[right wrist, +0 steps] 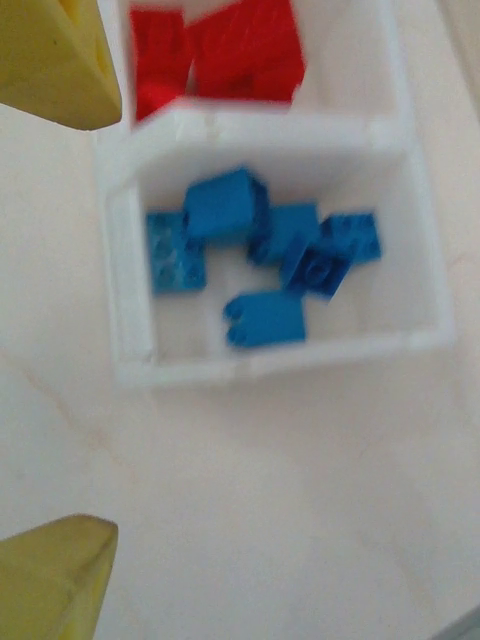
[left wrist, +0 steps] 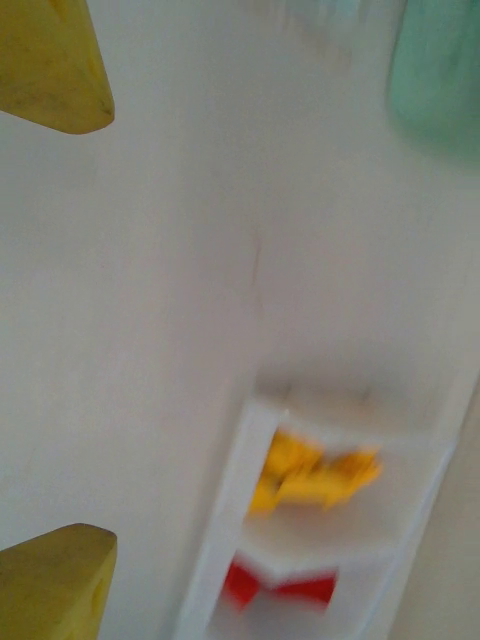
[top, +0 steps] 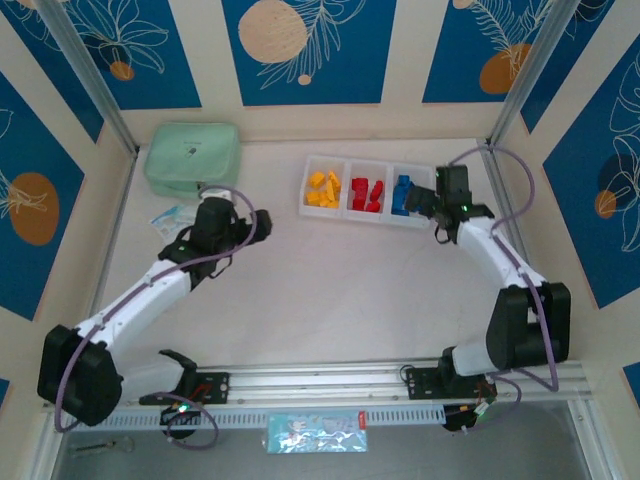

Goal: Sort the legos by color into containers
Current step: Reset both arms

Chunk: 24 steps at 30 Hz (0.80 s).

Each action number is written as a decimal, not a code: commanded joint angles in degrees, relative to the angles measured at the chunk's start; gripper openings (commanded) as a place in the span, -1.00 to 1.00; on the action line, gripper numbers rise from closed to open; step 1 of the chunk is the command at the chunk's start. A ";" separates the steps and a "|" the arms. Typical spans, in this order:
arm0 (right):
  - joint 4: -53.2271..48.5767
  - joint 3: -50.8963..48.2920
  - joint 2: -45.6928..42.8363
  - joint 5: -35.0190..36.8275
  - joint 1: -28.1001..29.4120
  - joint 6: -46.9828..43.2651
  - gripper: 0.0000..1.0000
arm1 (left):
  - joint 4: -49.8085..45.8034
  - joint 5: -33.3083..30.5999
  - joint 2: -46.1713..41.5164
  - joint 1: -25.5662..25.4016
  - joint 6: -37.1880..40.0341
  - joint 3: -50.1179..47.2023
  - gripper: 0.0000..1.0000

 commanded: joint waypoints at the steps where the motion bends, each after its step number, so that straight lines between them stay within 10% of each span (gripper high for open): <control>1: 16.03 -10.61 -2.16 2.28 -2.98 -2.73 0.99 | 1.96 -18.71 -1.93 3.08 8.39 -5.67 1.00; 6: 35.69 -22.45 -0.36 -3.40 -5.07 -7.29 0.99 | 29.95 -26.09 -0.25 7.71 24.21 -18.73 0.99; 12: 45.96 -23.70 4.39 -13.51 -6.12 -9.81 0.99 | 54.75 -19.86 9.38 10.59 37.94 -25.62 0.99; 24: 69.66 -34.71 7.63 -17.78 -1.78 -17.37 0.98 | 84.69 4.13 24.35 17.35 37.96 -34.09 0.99</control>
